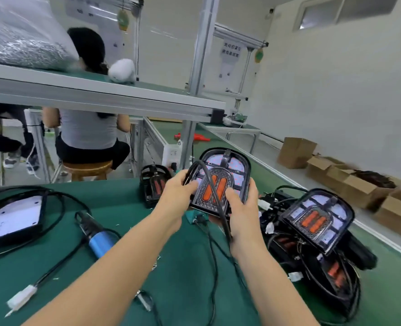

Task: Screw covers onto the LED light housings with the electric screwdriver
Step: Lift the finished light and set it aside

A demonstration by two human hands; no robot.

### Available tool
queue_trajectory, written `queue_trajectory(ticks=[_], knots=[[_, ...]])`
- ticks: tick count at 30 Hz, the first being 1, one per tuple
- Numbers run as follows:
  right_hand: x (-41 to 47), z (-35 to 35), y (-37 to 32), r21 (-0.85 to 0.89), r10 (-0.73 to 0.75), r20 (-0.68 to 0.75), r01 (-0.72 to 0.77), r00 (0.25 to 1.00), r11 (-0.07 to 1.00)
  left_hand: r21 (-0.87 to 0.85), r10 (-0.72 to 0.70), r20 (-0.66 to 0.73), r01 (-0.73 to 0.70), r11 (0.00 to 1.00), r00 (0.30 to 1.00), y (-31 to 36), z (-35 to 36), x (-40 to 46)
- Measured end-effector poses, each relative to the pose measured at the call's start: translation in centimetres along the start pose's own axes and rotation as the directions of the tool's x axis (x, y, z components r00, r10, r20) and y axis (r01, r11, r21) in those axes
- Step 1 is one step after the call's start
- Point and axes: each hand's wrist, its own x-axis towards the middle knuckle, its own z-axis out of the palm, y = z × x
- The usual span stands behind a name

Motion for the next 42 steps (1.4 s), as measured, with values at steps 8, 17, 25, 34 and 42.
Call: queue_trajectory(ticks=[8, 17, 25, 34, 42], knots=[[7.3, -6.9, -2.9, -0.116, 0.015, -0.268, -0.048, 0.963, 0.992, -0.033, -0.131, 0.113, 0.136, 0.990, 0.985, 0.3, 10.2, 4.6], [14.0, -10.0, -4.6, -0.377, -0.006, -0.422, -0.169, 0.907, 0.911, 0.082, -0.025, 0.281, 0.002, 0.997, 0.959, -1.1, 15.6, 5.1], [16.0, -10.7, -3.6, -0.610, -0.083, -0.478, -0.262, 0.874, 0.748, 0.529, 0.036, 0.506, -0.343, 0.776, 0.862, -3.9, 16.1, 5.5], [16.3, -11.7, -2.8, -0.979, -0.147, -0.028, -0.057, 0.989, -0.198, 0.775, -0.075, 0.586, -0.530, 0.345, 0.807, -6.8, 15.0, 6.0], [16.4, -11.0, -3.8, -0.929, -0.040, -0.005, -0.020, 0.999, -0.371, 0.737, 0.036, 0.575, -0.537, 0.411, 0.817, -5.8, 12.2, 4.2]])
